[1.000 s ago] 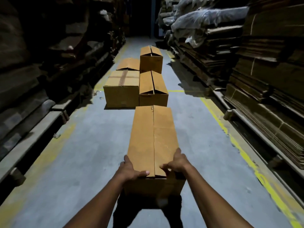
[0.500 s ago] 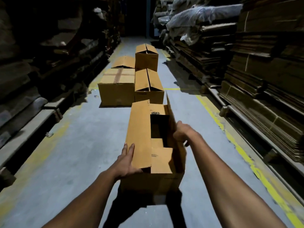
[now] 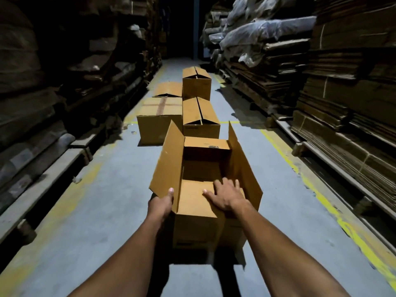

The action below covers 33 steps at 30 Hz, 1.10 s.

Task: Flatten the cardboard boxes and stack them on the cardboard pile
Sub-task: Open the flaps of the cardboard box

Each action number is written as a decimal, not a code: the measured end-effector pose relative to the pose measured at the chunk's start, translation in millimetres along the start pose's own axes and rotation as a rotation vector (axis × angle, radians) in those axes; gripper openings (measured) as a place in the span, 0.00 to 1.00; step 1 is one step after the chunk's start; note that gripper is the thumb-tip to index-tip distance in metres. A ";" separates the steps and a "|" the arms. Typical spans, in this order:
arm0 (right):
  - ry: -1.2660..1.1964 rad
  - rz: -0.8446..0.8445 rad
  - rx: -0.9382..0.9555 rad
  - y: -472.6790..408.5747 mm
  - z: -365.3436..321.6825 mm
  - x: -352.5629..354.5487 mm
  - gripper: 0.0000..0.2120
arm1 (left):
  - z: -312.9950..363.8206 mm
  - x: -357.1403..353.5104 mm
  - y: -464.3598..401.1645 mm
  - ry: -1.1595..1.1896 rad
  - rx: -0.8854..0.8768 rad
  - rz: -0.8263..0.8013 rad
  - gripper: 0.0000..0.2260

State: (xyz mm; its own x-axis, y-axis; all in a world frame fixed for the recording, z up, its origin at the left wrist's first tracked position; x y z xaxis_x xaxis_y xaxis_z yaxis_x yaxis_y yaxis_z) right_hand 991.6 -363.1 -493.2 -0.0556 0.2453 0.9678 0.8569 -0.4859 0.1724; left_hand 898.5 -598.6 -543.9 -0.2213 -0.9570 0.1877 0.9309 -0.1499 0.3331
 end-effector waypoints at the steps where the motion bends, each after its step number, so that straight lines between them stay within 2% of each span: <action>1: -0.063 0.066 -0.014 2.2 -3.4 17.9 0.35 | -0.8 4.8 -5.5 -0.011 -0.008 0.016 0.21; 3: -0.276 0.125 -0.031 3.5 -3.3 55.5 0.34 | -3.8 14.6 -14.6 -0.025 -0.001 0.055 0.24; 4: -0.378 0.038 -0.013 2.3 -3.9 67.2 0.33 | -8.4 18.5 -21.1 -0.028 0.017 0.071 0.25; 6: -0.505 -0.361 0.030 8.8 -9.1 70.0 0.29 | -7.8 21.0 -16.3 -0.008 0.049 0.089 0.23; 8: -0.421 -0.745 0.015 31.2 -11.8 56.8 0.17 | -10.0 16.4 -13.1 0.040 0.099 0.057 0.22; 9: -0.286 -0.833 -0.025 38.9 -8.4 43.8 0.22 | -9.8 14.0 -10.4 0.085 0.120 0.038 0.24; 11: 0.073 -0.781 -0.124 42.1 3.8 17.7 0.43 | -10.7 9.5 -7.9 0.163 0.152 0.020 0.27; 12: 0.256 -0.717 -0.139 40.8 7.0 5.2 0.47 | -10.6 8.0 -5.6 0.205 0.159 0.008 0.25; 14: 0.400 -0.664 -0.093 44.2 3.7 -22.6 0.44 | -14.0 7.5 -1.1 0.357 0.207 -0.005 0.16; 16: 0.294 -0.629 -0.047 49.8 -2.1 -36.4 0.34 | -16.6 19.2 2.4 0.517 0.232 0.034 0.16; 17: 0.168 -0.607 -0.063 50.6 -2.3 -40.0 0.30 | -17.0 33.3 2.8 0.550 0.215 0.132 0.19; 18: 0.020 -0.598 -0.105 53.9 -4.3 -40.7 0.28 | -16.1 52.4 3.9 0.488 0.188 0.277 0.24; 20: -0.208 -0.577 -0.191 56.7 -5.2 -39.3 0.23 | 2.6 87.9 13.9 0.083 0.059 0.500 0.38; 22: -0.307 -0.485 -0.338 57.8 6.0 -38.7 0.13 | 41.4 99.3 24.1 -0.400 -0.255 0.597 0.43; 23: -0.284 -0.421 -0.378 53.8 12.7 -37.9 0.13 | 60.0 94.6 27.6 -0.611 -0.423 0.600 0.43; 24: -0.256 -0.386 -0.394 50.9 18.1 -33.1 0.16 | 73.8 83.9 28.8 -0.800 -0.542 0.560 0.39; 25: -0.186 -0.436 -0.396 51.9 20.2 -31.6 0.21 | 80.0 71.3 25.4 -0.955 -0.608 0.494 0.32; 27: -0.058 -0.744 -0.431 61.6 22.4 -36.9 0.33 | 79.2 44.3 18.7 -1.194 -0.631 0.331 0.19; 28: -0.046 -0.879 -0.442 65.9 21.9 -36.6 0.38 | 72.8 30.8 16.2 -1.304 -0.597 0.249 0.16; 29: -0.075 -0.909 -0.449 65.5 22.9 -32.9 0.42 | 64.5 18.9 14.9 -1.380 -0.550 0.176 0.16; 30: -0.121 -0.851 -0.456 58.2 26.8 -26.9 0.45 | 56.7 6.9 14.4 -1.424 -0.516 0.123 0.17; 32: -0.141 -0.545 -0.390 34.9 38.4 -10.0 0.48 | 45.4 -12.6 12.4 -1.460 -0.493 0.070 0.24; 33: -0.140 -0.371 -0.349 21.9 44.4 -1.0 0.46 | 41.6 -22.2 10.2 -1.465 -0.486 0.044 0.29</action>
State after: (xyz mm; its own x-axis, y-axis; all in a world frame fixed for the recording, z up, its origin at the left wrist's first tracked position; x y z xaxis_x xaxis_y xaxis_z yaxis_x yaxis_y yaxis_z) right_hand 1033.1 -336.7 -498.5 -0.2338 0.5519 0.8004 0.5696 -0.5894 0.5728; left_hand 900.8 -568.6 -506.2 -0.0034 0.0684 0.9977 0.8815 -0.4708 0.0353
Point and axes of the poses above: each hand's wrist, its own y-axis away from the middle knuckle, its own x-axis out of the back of the hand, z = x × y, the point moved 7 cm from there along -y, towards the middle knuckle, and after that the axes turned 6 degrees about -x, right-handed, at the moved point
